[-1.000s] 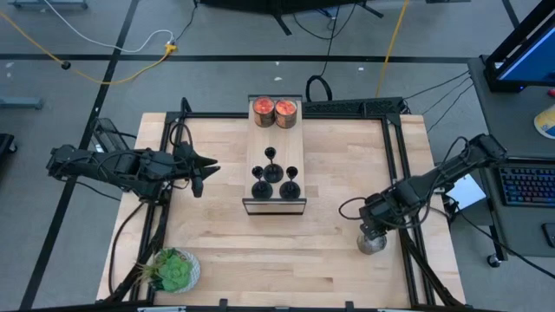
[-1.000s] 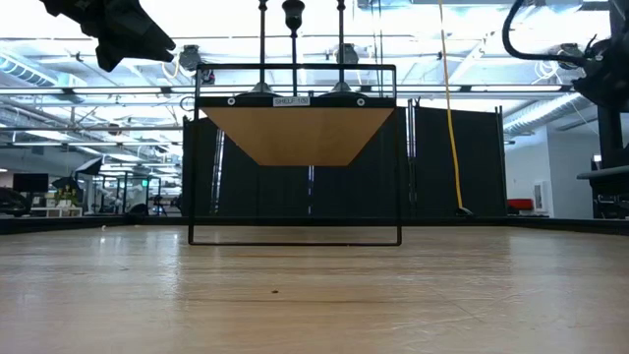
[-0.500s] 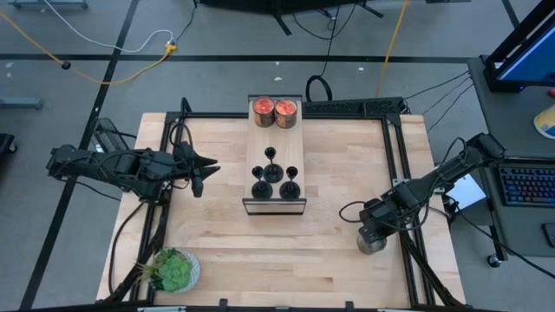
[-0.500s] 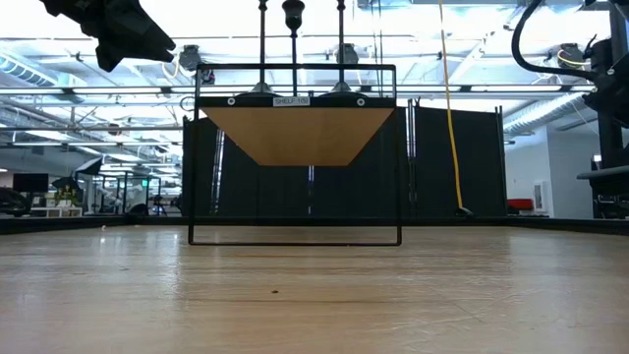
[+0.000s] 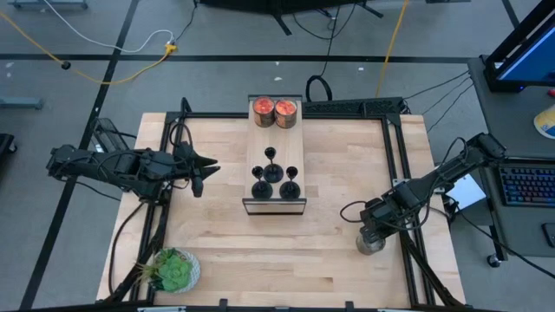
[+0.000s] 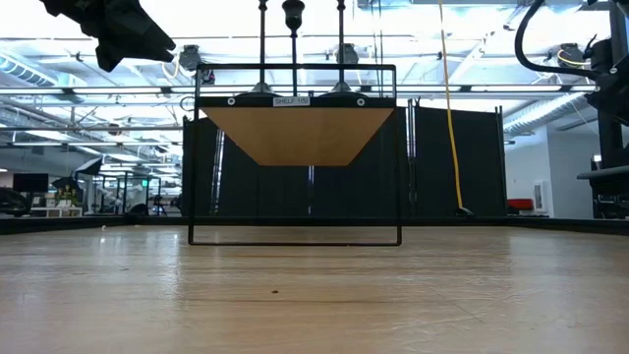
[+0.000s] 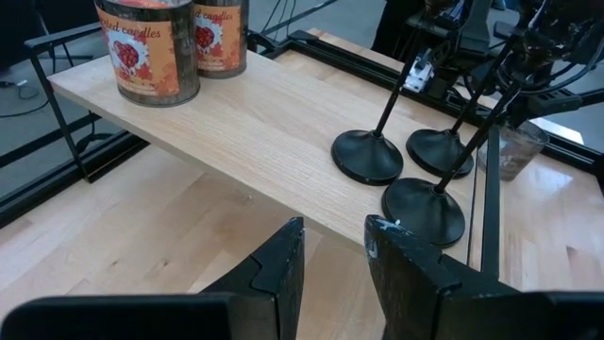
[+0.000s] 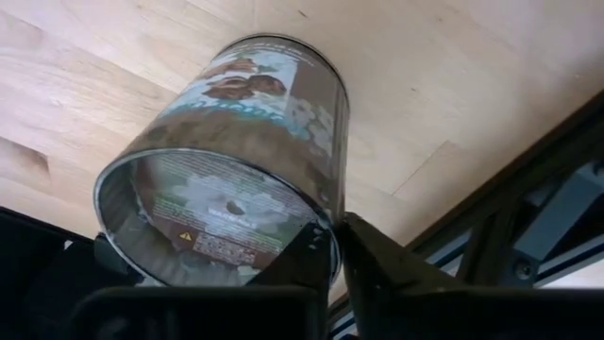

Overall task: Pick & Place candle stick holders
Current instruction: Put the brown scented candle on the shelf

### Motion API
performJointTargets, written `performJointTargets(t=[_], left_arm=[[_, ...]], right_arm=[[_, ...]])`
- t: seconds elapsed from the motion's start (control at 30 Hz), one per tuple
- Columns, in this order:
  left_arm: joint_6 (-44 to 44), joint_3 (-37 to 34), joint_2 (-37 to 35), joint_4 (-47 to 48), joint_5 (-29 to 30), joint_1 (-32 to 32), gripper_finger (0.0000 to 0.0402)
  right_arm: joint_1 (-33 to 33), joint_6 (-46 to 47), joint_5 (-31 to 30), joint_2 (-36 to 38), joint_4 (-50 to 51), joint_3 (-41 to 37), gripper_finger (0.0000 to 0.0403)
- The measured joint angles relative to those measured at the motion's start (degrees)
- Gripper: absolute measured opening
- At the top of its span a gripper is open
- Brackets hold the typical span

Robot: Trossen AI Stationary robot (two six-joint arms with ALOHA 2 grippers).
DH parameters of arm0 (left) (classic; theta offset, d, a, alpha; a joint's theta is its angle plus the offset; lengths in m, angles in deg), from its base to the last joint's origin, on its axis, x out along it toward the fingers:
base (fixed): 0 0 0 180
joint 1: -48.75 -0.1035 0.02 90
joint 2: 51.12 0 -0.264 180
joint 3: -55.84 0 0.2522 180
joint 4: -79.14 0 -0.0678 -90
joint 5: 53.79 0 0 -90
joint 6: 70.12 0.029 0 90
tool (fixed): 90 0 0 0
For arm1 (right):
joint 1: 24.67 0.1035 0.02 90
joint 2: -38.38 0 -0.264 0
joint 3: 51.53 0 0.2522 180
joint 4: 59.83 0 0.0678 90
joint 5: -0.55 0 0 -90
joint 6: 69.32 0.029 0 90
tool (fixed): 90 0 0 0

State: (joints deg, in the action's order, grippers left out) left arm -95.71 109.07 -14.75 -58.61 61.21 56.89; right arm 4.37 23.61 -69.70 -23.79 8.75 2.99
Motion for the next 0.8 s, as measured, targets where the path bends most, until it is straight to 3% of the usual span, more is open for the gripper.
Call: performJointTargets(t=[0.43,0.8], left_arm=[[0.25,-0.01,-0.01,0.02,0.0,-0.02,0.012],[0.38,-0.01,0.01,0.0,0.34,0.0,0.012]], right_arm=[[0.0,0.87,0.0,-0.07,0.5,0.07,0.0001],[-0.51,0.83,-3.63,-0.2,2.6,5.25,0.0001]])
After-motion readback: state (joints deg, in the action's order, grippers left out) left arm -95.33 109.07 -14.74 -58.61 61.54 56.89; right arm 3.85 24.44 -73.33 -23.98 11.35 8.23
